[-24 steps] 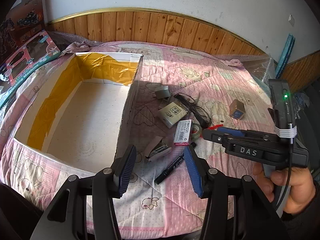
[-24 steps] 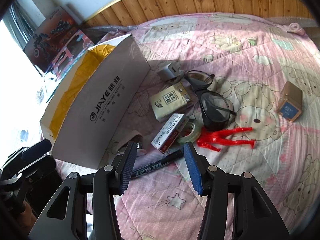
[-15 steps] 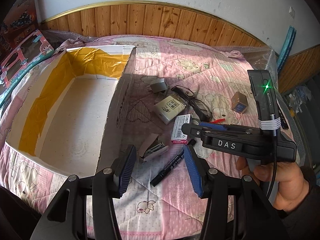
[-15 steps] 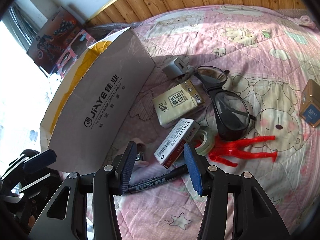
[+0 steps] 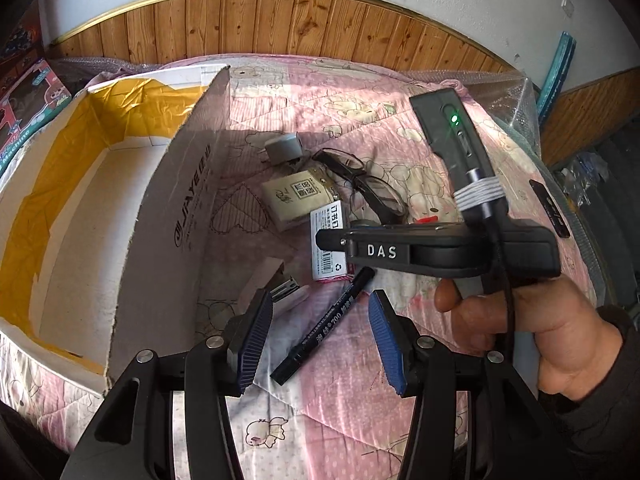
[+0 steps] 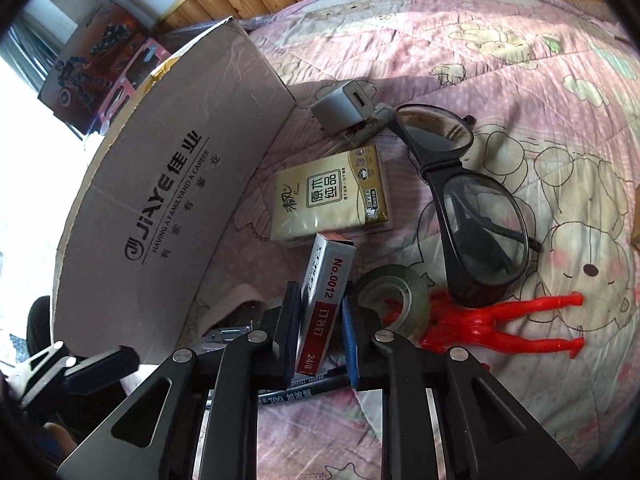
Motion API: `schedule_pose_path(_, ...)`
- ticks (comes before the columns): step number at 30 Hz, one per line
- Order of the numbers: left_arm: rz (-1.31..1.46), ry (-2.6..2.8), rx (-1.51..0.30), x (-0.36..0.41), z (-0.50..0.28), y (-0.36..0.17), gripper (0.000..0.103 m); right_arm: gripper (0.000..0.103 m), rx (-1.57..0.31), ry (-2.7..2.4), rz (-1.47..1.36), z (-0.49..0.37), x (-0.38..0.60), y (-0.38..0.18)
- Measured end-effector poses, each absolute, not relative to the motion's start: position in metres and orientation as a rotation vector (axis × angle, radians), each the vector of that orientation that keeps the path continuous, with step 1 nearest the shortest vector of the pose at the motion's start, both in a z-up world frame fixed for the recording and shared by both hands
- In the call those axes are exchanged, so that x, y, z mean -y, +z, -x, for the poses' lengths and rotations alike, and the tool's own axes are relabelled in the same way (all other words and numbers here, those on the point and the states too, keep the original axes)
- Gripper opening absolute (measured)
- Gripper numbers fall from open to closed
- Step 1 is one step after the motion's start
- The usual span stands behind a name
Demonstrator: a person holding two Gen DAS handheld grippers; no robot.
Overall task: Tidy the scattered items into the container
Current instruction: 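Grasp the black marker with the left tool while the right tool grasps the red-white staple box, then carry the marker and staple box over the open cardboard box with both tools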
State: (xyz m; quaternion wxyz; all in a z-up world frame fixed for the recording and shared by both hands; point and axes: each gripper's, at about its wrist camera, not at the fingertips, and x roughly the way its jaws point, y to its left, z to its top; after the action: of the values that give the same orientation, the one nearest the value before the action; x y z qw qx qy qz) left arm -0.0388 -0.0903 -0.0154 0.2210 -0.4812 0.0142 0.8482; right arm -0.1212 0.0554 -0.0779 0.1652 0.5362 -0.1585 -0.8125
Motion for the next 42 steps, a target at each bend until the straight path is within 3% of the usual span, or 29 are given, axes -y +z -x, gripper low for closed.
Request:
schedule_pose_path(7, 1.424, 2.249, -0.066, 0.079, 0.048, -0.060, 0.052, 0.017, 0.548, -2.293, -1.555, 0.123, -0.076, -0.077)
schedule_pose_path(10, 1.492, 2.211, -0.093, 0.072, 0.053, -0.087, 0.052, 0.022, 0.582, -2.264, -1.566, 0.125, -0.080, -0.082)
schedule_pose_path(11, 1.516, 2.203, -0.097, 0.069, 0.055, -0.095, 0.049, 0.022, 0.592, -2.253, -1.569, 0.126, -0.080, -0.086)
schedule_pose_path(12, 1.475, 2.232, -0.115, 0.067, 0.053, -0.093, 0.036, 0.021, 0.604, -2.228, -1.576, 0.127, -0.080, -0.089)
schedule_pose_path(13, 1.480, 2.222, -0.127, 0.064, 0.054, -0.093, 0.032, 0.018, 0.614, -2.213, -1.578, 0.127, -0.079, -0.091)
schedule_pose_path(17, 1.477, 2.237, -0.100, 0.064, 0.052, -0.093, 0.033, 0.015, 0.579, -2.254, -1.511, 0.121, -0.080, -0.072)
schedule_pose_path(20, 1.415, 2.254, -0.127, 0.056, 0.047, -0.096, 0.047, 0.015, 0.548, -2.275, -1.497, 0.120, -0.080, -0.067)
schedule_pose_path(21, 1.387, 2.267, -0.197, 0.050, 0.042, -0.097, 0.045, 0.015, 0.551, -2.259, -1.510, 0.120, -0.078, -0.070)
schedule_pose_path(23, 1.336, 2.292, -0.342, 0.039, 0.033, -0.097, 0.026, 0.015, 0.553, -2.242, -1.527, 0.119, -0.076, -0.075)
schedule_pose_path(27, 1.360, 2.268, -0.244, 0.052, 0.028, -0.086, 0.014, 0.015, 0.578, -2.283, -1.469, 0.116, -0.085, -0.061)
schedule_pose_path(42, 1.380, 2.332, 0.017, 0.089, 0.028, -0.037, 0.014, 0.015, 0.595, -2.352, -1.460, 0.097, -0.104, -0.057)
